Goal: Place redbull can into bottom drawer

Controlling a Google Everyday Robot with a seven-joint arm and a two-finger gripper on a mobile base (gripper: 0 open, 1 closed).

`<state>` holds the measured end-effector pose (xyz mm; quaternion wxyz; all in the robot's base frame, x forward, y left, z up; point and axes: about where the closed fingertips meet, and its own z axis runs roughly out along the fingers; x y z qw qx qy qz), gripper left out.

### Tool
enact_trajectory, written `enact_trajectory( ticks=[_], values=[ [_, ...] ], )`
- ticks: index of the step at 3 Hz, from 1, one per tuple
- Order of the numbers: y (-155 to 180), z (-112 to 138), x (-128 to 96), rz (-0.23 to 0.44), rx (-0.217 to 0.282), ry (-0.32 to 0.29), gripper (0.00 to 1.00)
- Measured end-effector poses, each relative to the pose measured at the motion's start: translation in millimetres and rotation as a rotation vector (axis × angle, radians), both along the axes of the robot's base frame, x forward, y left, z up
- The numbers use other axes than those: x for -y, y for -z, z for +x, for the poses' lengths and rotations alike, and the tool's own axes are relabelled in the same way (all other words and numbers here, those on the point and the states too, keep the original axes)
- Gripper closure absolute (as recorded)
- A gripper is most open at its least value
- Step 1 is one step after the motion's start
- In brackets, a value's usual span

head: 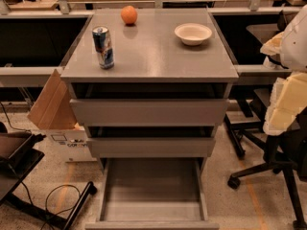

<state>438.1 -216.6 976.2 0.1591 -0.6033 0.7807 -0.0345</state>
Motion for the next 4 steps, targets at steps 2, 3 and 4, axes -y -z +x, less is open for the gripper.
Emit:
enact_trajectory(
  ticks=[2,3,4],
  values=[
    [1.9,17.9,-15.4,0.065,0.012,-0.026,0.00],
    [7.9,59.6,-62.6,0.204,0.045,-0.130,0.00],
    [12.7,102.1,-121.5,0.394,0.077,-0.231,0.00]
  ],
)
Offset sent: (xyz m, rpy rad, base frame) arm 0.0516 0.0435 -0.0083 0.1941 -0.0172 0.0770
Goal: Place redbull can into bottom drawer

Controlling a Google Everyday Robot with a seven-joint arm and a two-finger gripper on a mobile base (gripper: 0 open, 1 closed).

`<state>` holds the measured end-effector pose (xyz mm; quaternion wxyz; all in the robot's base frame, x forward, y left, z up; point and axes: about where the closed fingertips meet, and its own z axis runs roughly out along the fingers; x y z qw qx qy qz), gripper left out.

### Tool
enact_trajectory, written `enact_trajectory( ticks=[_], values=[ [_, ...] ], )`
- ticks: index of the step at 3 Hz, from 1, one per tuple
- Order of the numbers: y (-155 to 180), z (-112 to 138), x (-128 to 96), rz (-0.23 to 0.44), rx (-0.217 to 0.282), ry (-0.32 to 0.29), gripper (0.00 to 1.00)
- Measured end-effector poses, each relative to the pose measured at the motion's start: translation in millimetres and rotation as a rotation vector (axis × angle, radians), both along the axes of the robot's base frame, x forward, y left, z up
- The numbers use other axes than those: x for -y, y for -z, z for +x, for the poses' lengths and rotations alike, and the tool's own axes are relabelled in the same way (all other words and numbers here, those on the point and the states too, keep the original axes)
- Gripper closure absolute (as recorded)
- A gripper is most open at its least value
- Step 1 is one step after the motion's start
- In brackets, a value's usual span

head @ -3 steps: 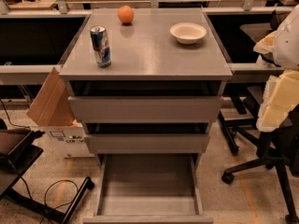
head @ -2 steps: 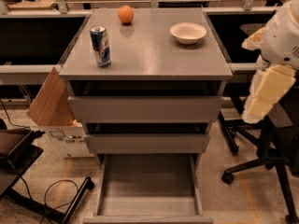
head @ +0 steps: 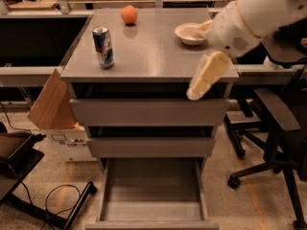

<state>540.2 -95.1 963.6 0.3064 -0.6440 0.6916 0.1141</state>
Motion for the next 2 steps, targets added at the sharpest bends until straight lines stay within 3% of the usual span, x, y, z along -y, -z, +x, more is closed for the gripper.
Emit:
enact_trajectory(
  ticks=[1,2],
  values=[
    [8.1,32.1,-70.6,0.190,-0.016,-0.084,0.00],
    [11.6,34.4,-75.6,0.196,-0.019,-0.096,0.00]
  ],
)
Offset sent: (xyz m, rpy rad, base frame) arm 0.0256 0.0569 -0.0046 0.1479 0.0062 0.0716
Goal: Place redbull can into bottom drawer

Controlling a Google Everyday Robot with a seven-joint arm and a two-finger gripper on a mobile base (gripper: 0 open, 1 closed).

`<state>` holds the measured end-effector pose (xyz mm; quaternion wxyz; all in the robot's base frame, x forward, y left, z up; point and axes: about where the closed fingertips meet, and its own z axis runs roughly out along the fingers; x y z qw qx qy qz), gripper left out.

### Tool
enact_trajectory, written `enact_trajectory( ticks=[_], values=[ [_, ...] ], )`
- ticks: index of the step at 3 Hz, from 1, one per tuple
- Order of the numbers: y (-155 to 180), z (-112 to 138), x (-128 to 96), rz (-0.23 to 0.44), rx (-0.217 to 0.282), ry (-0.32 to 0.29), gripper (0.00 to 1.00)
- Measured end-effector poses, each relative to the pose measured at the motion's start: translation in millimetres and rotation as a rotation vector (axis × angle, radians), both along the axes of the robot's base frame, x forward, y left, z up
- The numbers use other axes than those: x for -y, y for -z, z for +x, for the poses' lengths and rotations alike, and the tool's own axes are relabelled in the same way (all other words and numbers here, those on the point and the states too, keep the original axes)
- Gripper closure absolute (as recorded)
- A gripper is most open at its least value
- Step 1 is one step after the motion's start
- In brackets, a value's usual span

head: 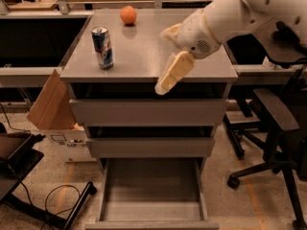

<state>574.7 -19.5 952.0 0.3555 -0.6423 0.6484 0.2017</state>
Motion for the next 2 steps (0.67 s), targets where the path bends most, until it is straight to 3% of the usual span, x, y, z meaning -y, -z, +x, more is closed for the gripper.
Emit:
enact_trajectory(
  ticks=[1,2],
  values=[
    [10.9,7.3,-15.6,0.016,-0.005,-0.039,0.00],
    [25.8,41.3,-51.9,0.090,0.007,-0.072,0.00]
  ],
)
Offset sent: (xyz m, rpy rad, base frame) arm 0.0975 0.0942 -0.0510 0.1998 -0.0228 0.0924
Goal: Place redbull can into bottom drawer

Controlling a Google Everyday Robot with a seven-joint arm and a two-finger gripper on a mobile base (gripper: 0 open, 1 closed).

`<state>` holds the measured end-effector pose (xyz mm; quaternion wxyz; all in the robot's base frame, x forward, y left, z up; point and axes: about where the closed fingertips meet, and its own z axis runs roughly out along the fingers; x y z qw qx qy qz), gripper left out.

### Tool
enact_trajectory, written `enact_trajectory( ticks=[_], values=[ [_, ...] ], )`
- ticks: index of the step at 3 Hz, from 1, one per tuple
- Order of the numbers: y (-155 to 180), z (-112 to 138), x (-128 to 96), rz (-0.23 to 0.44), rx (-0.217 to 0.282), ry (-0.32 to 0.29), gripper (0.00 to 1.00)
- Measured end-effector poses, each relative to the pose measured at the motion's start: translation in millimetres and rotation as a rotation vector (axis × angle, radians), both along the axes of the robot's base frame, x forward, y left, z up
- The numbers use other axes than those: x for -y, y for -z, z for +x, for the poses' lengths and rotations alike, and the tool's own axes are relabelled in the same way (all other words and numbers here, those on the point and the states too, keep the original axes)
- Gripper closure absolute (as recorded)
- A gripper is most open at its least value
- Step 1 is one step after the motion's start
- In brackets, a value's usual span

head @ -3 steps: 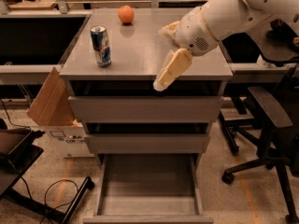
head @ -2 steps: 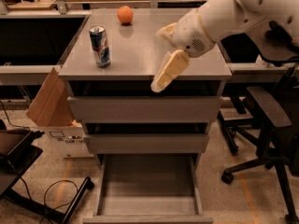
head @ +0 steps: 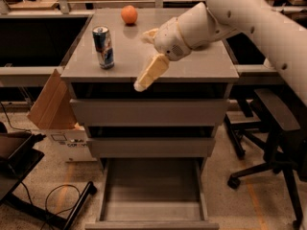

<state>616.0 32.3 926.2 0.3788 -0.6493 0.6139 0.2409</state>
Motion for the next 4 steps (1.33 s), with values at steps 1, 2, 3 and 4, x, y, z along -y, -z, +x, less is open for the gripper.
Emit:
enact_trajectory(
  ticks=[1,2,3,4],
  values=[
    [19.2,50.5,-32.4,0.135,-0.006,0.033,0.00],
    [24.1,73.6,-47.6,0.205,0.003,0.052,0.00],
    [30.9,81.6,-70.6,0.265,-0.002,0.064,0.00],
    [39.4,85.6,-84.8,0.291,-0.007,0.074,0.00]
  ],
)
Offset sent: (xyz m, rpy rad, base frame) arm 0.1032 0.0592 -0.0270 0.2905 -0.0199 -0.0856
